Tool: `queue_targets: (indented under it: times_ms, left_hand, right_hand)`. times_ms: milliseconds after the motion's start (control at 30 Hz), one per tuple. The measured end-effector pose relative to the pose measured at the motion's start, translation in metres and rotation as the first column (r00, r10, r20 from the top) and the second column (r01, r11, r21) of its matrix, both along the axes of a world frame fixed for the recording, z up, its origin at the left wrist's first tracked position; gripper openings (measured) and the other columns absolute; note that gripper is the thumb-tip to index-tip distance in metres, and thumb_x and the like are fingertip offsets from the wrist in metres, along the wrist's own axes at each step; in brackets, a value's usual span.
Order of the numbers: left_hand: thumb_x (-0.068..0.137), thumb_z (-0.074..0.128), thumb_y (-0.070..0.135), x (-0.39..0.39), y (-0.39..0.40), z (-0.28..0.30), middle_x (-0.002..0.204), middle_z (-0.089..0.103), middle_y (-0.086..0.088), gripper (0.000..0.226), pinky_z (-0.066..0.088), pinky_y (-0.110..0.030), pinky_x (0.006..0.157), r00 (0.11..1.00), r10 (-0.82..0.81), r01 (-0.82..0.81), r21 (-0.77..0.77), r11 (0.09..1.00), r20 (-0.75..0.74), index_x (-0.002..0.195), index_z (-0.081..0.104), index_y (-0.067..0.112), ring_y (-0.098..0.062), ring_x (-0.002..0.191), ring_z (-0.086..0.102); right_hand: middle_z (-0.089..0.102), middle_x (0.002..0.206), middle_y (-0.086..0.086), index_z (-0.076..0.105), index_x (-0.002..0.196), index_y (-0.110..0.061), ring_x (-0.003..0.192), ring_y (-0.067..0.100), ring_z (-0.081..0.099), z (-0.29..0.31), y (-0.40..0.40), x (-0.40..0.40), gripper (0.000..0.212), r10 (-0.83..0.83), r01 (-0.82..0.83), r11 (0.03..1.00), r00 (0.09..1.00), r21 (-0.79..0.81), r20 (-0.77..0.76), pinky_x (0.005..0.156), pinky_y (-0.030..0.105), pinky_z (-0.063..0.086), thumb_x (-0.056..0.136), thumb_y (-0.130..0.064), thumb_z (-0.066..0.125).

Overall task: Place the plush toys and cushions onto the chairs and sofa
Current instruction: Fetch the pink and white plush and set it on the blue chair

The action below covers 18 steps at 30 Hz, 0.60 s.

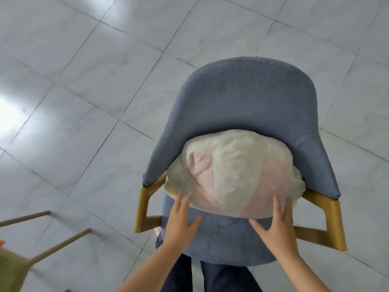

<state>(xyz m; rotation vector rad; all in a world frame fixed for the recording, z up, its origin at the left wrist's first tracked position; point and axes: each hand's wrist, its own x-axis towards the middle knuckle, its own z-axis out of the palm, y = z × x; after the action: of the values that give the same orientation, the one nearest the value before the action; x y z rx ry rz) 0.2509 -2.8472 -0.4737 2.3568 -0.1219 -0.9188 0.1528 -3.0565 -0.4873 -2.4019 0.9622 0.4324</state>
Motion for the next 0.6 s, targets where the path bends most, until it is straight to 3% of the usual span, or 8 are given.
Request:
queue_targets:
  times_ms: [100,167,233,300,367,433,533,600]
  left_hand:
    - [0.089,0.053,0.027,-0.015,0.038,0.03,0.137,0.012,0.023,0.041,0.016,-0.006,0.1,1.0,-0.026,0.027,-0.07,0.997,0.002,0.128,0.043,0.03,-0.002,0.137,0.017]
    - [0.086,0.054,0.031,-0.018,0.069,0.048,0.134,0.027,0.024,0.025,0.01,0.0,0.098,1.0,0.016,-0.016,-0.132,0.991,0.0,0.111,0.052,0.036,0.018,0.124,0.023]
    - [0.081,0.056,0.036,-0.02,0.105,0.067,0.122,0.037,0.03,0.021,0.023,-0.002,0.098,0.986,0.162,-0.167,-0.219,0.961,-0.04,0.096,0.052,0.05,0.034,0.107,0.029]
    - [0.071,0.055,0.05,-0.025,0.146,0.079,0.118,0.037,0.04,0.024,0.033,0.003,0.092,0.937,0.338,-0.348,-0.261,0.9,-0.086,0.089,0.056,0.064,0.037,0.1,0.032]
    - [0.06,0.052,0.063,-0.03,0.188,0.088,0.107,0.045,0.055,0.04,0.03,0.009,0.088,0.881,0.468,-0.467,-0.295,0.834,-0.071,0.095,0.038,0.078,0.037,0.104,0.031]
    - [0.065,0.062,0.053,-0.034,0.234,0.094,0.103,0.039,0.062,0.044,0.034,0.008,0.083,0.802,0.589,-0.586,-0.327,0.741,-0.102,0.091,0.038,0.08,0.034,0.102,0.038]
    - [0.055,0.078,0.041,-0.037,0.308,0.101,0.093,0.064,0.039,0.056,0.04,0.007,0.071,0.626,0.761,-0.76,-0.351,0.546,-0.171,0.08,0.045,0.079,0.031,0.089,0.048]
    - [0.049,0.066,0.045,-0.033,0.355,0.106,0.105,0.057,0.023,0.047,0.042,0.006,0.069,0.537,0.827,-0.816,-0.355,0.457,-0.168,0.075,0.047,0.078,0.03,0.087,0.05]
  right_hand:
    - [0.031,0.143,0.026,0.041,0.132,-0.002,0.13,0.041,0.035,0.033,0.032,0.002,0.074,0.086,-0.094,0.993,0.99,0.068,0.111,0.096,0.05,0.044,0.073,-0.035,0.072]
    - [0.052,0.129,0.023,0.055,0.119,0.001,0.122,0.027,0.048,0.051,0.064,0.013,0.077,0.114,-0.139,0.981,0.977,0.135,0.181,0.093,0.032,0.046,0.074,-0.061,0.051]
    - [0.067,0.11,0.017,0.065,0.105,0.001,0.106,0.013,0.05,0.066,0.1,0.026,0.084,0.109,-0.164,0.968,0.956,0.188,0.274,0.087,0.013,0.039,0.078,-0.072,0.031]
    - [0.071,0.098,0.014,0.068,0.096,0.0,0.101,0.012,0.049,0.081,0.137,0.047,0.07,0.174,-0.252,0.948,0.921,0.193,0.35,0.087,0.005,0.034,0.081,-0.061,0.038]
    - [0.071,0.1,0.014,0.067,0.1,0.0,0.105,0.012,0.046,0.093,0.176,0.07,0.059,0.239,-0.336,0.916,0.896,0.217,0.375,0.089,0.007,0.032,0.073,-0.048,0.047]
    - [0.069,0.106,0.014,0.065,0.104,0.001,0.108,0.011,0.044,0.103,0.218,0.091,0.06,0.298,-0.409,0.879,0.873,0.246,0.385,0.091,0.013,0.032,0.069,-0.044,0.047]
    - [0.065,0.112,0.013,0.064,0.107,-0.003,0.107,0.001,0.046,0.113,0.29,0.117,0.061,0.321,-0.459,0.829,0.858,0.319,0.401,0.09,-0.002,0.029,0.066,-0.045,0.048]
    - [0.065,0.111,-0.002,0.065,0.104,-0.026,0.101,-0.02,0.047,0.118,0.343,0.135,0.054,0.277,-0.445,0.794,0.871,0.414,0.406,0.085,-0.008,0.03,0.061,-0.054,0.051]
